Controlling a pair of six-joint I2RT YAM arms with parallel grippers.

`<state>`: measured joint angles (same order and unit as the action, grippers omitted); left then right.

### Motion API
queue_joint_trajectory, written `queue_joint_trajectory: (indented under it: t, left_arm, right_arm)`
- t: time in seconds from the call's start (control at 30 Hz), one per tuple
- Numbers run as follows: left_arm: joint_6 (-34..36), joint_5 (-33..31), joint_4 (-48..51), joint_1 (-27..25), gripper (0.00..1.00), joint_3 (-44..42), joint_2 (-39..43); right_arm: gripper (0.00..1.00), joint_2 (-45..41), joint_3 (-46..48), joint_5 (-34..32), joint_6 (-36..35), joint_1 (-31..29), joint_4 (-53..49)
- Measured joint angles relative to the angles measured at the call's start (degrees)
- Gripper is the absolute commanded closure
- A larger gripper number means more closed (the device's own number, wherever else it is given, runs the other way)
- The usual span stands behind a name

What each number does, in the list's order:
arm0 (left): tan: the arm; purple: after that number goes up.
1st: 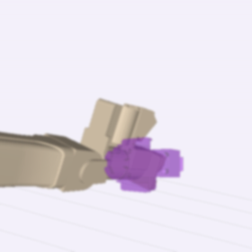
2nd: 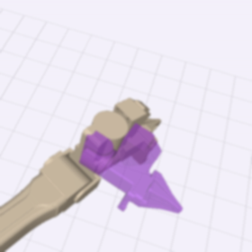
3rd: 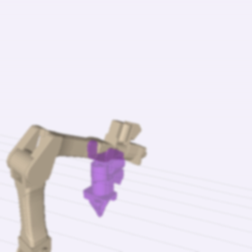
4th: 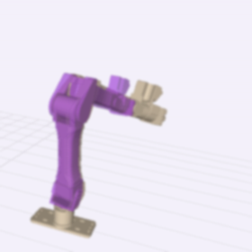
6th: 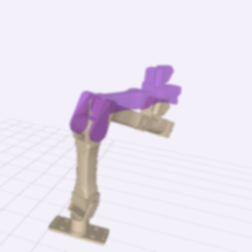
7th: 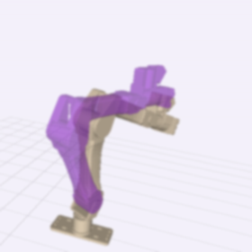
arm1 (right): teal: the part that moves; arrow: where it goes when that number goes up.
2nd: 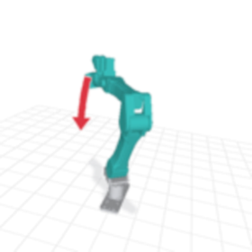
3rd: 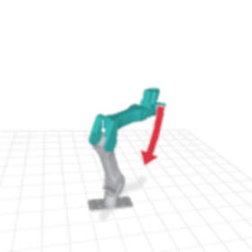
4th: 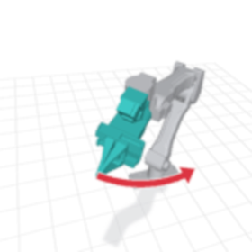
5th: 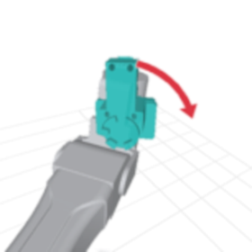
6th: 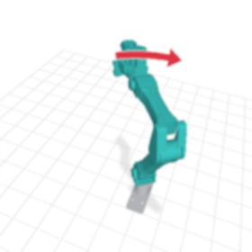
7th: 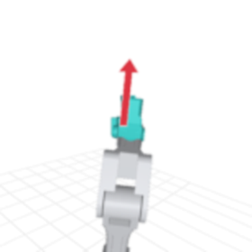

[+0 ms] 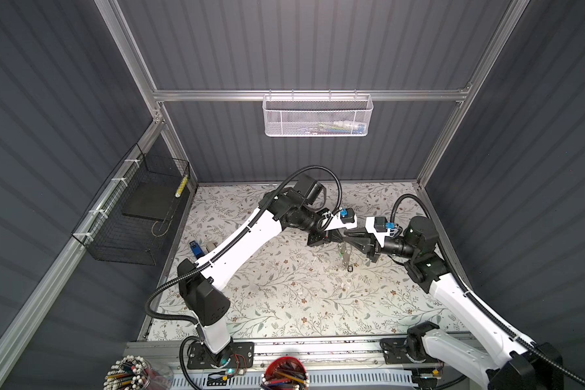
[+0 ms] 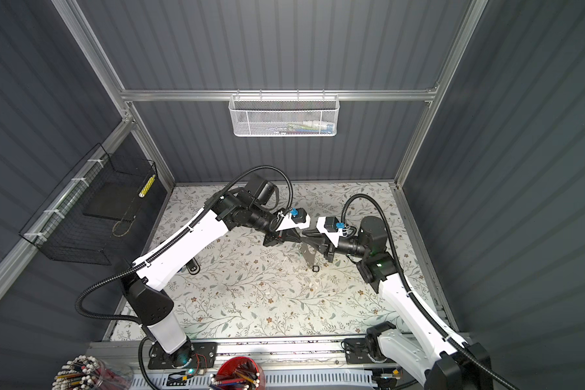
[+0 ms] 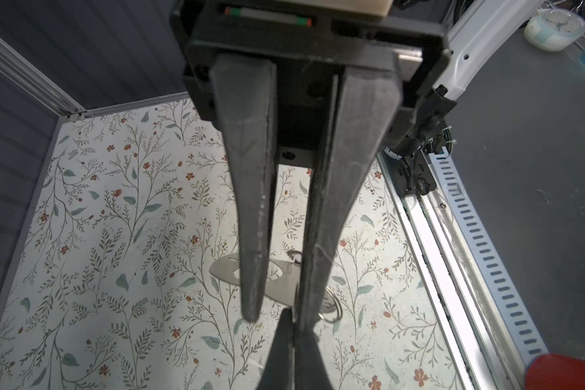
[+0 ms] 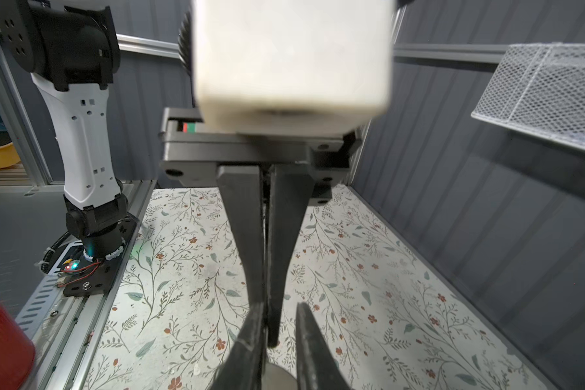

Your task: Put the keys on the keyring

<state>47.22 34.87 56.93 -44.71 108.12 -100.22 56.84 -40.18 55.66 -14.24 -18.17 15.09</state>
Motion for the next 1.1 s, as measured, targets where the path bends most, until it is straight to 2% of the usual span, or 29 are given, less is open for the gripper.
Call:
queue_joint_trajectory:
  t: [0.2, 0.5, 0.8, 0.83, 0.9, 0.93, 1.03, 1.1]
  left_arm:
    - [0.46, -2.49, 1.88, -0.33, 1.0, 1.42, 0.0]
    - [0.68, -4.61, 2.64, -1.77, 1.0, 2.69, -0.42]
    - [0.61, -5.33, 2.62, -1.7, 0.99, 3.39, -0.85]
    - [0.5, -5.31, 2.54, -1.7, 0.88, 3.39, -0.85]
    - [0.15, -5.25, 2.21, -1.68, 0.45, 3.3, -0.83]
    - [-0.46, -5.09, 0.85, -1.73, 0.31, 2.86, -0.63]
    - [-3.06, -4.85, -5.27, -0.92, 0.3, -3.37, 2.67]
    - [-5.62, -3.19, -9.29, 1.36, 0.37, -9.86, 6.6]
  right_arm:
    - [0.77, -0.02, -0.15, -0.63, -2.56, 0.0, -4.92]
    - [0.85, 0.48, -1.31, -0.55, -2.67, -0.02, -6.51]
    - [0.99, 1.4, -1.9, -0.37, -2.71, -0.15, -7.13]
    - [1.0, 1.4, -1.97, -0.39, -2.73, -0.2, -7.23]
    - [1.0, 1.4, -1.97, -0.52, -2.69, -0.2, -7.26]
    - [1.0, 1.42, -1.97, -0.68, -2.49, -0.2, -7.1]
    - [1.0, 1.44, -1.7, -0.81, -1.49, -0.33, -5.4]
    - [1.0, 1.33, -1.05, -0.66, -0.63, -0.33, -3.41]
